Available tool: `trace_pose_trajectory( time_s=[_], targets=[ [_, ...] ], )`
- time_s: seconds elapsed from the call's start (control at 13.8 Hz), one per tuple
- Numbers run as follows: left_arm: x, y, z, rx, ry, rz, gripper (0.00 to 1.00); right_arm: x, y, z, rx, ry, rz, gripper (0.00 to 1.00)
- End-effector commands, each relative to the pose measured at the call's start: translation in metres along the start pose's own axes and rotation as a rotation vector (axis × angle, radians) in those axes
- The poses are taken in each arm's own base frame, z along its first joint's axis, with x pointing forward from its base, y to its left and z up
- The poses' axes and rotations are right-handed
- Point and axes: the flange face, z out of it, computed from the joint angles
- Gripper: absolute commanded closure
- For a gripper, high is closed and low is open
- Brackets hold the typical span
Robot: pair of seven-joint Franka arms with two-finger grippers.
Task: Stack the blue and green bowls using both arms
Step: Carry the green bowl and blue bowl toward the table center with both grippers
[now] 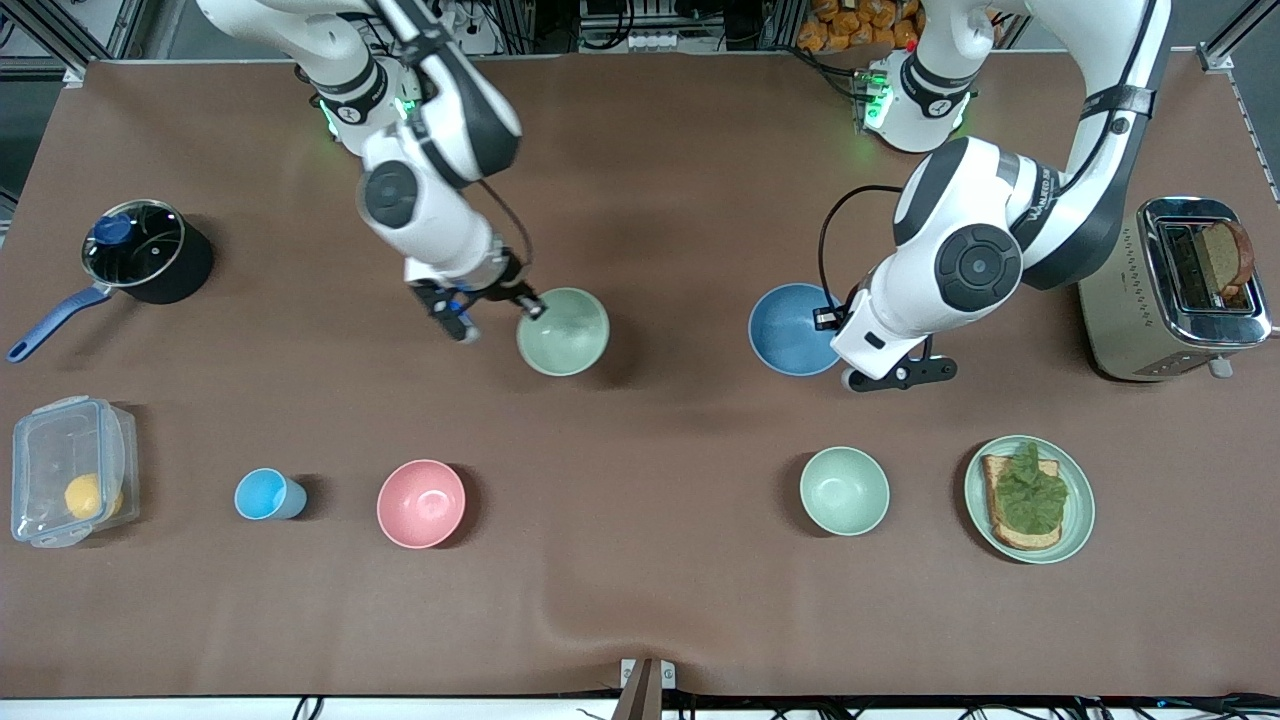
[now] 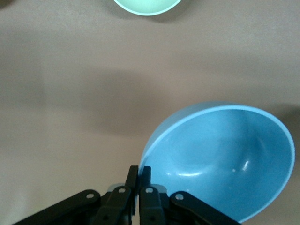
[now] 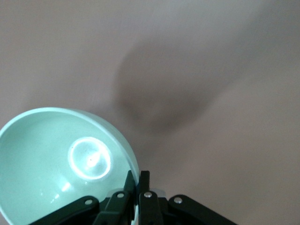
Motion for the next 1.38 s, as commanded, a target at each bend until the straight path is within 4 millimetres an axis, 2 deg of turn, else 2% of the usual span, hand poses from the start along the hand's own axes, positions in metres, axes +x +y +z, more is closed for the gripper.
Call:
trace_pose_trajectory(
  time_s=[0.0,0.36,0.51,0.73,0.87,0.95,1.02,1.09,1.16,1.31],
  targets=[
    [-0.001,0.002,-0.005,-0.023,-0.005,-0.015,1.0,-0.024,-0.027,0.032,0.007,0.0,0.049,1.0],
    [-0.002,0.0,0.0,-0.025,-0.018,-0.022,1.0,-0.048,-0.03,0.069,0.042,0.025,0.085,1.0],
    [-0.006,0.0,0.007,-0.045,-0.03,-0.028,1.0,-0.055,-0.029,0.095,0.043,0.036,0.089,1.0],
    [-0.015,0.015,0.035,-0.051,-0.022,-0.01,1.0,-0.067,-0.029,0.107,0.04,0.04,0.109,1.0],
    [-0.022,0.026,0.051,-0.057,-0.014,-0.018,1.0,-0.066,-0.027,0.113,0.032,0.047,0.128,1.0],
    [-0.026,0.03,0.057,-0.057,-0.014,-0.012,1.0,-0.068,-0.028,0.115,0.032,0.052,0.135,0.96],
    [-0.028,0.031,0.061,-0.054,-0.018,-0.008,1.0,-0.065,-0.03,0.113,0.037,0.057,0.14,0.45],
    [-0.031,0.034,0.063,-0.05,-0.022,-0.003,1.0,-0.064,-0.031,0.112,0.039,0.058,0.161,0.1],
    [-0.031,0.034,0.065,-0.048,-0.024,-0.002,1.0,-0.064,-0.034,0.109,0.045,0.056,0.182,0.0],
    [-0.033,0.037,0.068,-0.044,-0.028,0.004,1.0,-0.058,-0.038,0.102,0.048,0.053,0.198,0.0]
  ],
)
